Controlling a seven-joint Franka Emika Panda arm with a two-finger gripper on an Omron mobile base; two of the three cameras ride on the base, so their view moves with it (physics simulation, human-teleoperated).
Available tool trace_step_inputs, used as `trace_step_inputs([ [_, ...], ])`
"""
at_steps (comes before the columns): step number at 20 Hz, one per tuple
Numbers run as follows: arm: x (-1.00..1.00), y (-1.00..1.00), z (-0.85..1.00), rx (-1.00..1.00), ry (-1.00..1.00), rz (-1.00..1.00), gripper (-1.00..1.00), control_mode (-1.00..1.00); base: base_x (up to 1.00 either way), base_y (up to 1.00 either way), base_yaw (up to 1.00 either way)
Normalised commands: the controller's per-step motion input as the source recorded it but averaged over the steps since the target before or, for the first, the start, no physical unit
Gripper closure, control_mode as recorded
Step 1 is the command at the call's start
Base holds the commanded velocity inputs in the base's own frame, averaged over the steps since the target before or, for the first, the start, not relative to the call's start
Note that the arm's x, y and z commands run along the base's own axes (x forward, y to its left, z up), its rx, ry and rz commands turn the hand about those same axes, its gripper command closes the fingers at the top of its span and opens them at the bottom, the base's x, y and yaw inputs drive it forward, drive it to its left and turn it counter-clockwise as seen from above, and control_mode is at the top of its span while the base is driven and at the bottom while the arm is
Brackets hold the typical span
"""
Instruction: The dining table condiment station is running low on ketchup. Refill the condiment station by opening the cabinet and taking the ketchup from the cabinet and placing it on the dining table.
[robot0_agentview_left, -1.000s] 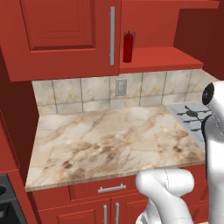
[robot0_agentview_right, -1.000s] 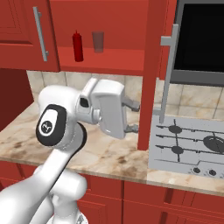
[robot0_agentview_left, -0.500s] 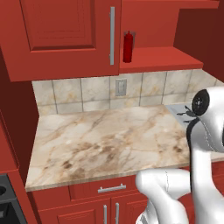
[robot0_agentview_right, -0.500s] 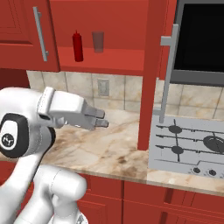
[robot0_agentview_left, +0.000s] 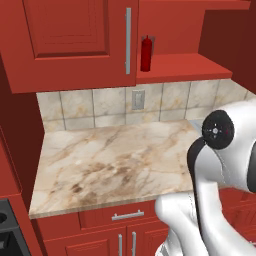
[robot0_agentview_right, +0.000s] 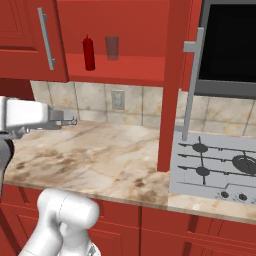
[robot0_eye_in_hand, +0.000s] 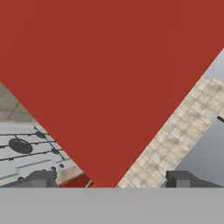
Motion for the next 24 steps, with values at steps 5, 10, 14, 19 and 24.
trace_step_inputs([
  [5, 0.00, 0.69, 0.30, 0.10, -0.02, 0.47, -1.00, -1.00, 0.00, 0.00, 0.00],
  [10, 0.09, 0.57, 0.12, 0.14, 0.02, 0.50, -1.00, -1.00, 0.00, 0.00, 0.00],
  [14, 0.23, 0.66, 0.00, 0.14, 0.05, 0.53, -1.00, -1.00, 0.00, 0.00, 0.00],
  [19, 0.32, 0.47, 0.03, 0.21, 0.00, 0.44, -1.00, -1.00, 0.00, 0.00, 0.00],
  [24, 0.38, 0.37, 0.00, 0.24, -0.02, 0.36, -1.00, -1.00, 0.00, 0.00, 0.00],
])
